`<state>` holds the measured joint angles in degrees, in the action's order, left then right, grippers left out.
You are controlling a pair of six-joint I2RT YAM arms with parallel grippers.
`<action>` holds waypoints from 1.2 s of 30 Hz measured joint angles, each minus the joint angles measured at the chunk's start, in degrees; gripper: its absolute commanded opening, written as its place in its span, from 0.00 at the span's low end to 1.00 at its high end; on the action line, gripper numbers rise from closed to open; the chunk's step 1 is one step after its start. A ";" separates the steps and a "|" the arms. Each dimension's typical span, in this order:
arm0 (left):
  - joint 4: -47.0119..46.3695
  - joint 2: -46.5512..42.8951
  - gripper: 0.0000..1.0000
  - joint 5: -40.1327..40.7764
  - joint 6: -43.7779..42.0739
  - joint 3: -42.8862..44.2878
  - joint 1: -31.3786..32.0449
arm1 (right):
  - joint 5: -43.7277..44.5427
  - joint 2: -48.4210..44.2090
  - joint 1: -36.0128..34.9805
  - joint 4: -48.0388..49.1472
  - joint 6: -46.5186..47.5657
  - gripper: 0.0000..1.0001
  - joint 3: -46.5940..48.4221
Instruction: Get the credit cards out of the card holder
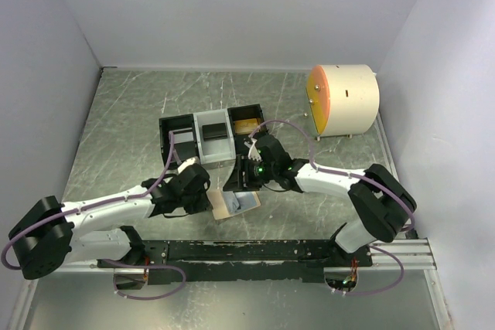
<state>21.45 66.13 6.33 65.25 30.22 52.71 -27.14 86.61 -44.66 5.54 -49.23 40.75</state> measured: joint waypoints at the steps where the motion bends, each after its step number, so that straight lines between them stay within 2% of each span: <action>1: 0.00 -0.20 0.07 0.00 0.11 -0.07 0.00 | -0.11 0.00 0.00 0.13 -0.04 0.43 -0.04; 3: -0.04 -0.57 0.07 0.00 0.28 -0.26 -0.02 | -0.09 0.02 0.00 0.17 -0.11 0.42 -0.04; 11: 0.22 -0.68 0.07 0.00 0.37 -0.50 -0.02 | 9.27 -1.18 -0.04 -8.35 1.11 0.55 0.07; 18: 0.17 -0.63 0.07 -0.07 0.37 -0.52 0.00 | 14.51 -2.43 -0.09 -14.08 3.85 0.56 3.06; 21: 0.17 -0.35 0.07 -0.15 0.37 -0.52 0.00 | 13.62 -2.82 -0.24 -13.38 4.15 0.52 2.99; 28: 0.20 -0.04 0.11 -0.15 0.37 -0.52 0.00 | 5.55 -0.17 -3.08 -5.53 3.37 0.35 2.56; 34: 0.55 -2.58 0.27 -0.09 1.14 -0.68 -0.02 | 3.41 8.04 -6.29 -4.26 3.48 0.23 3.72; 36: 1.07 -4.79 0.34 0.04 1.46 -0.94 0.00 | 4.20 10.64 -7.13 -6.05 4.15 0.23 5.18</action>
<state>22.52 61.34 6.37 66.72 29.28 52.71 -22.94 97.25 -51.79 -0.51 -45.08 45.93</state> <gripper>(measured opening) 0.261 0.246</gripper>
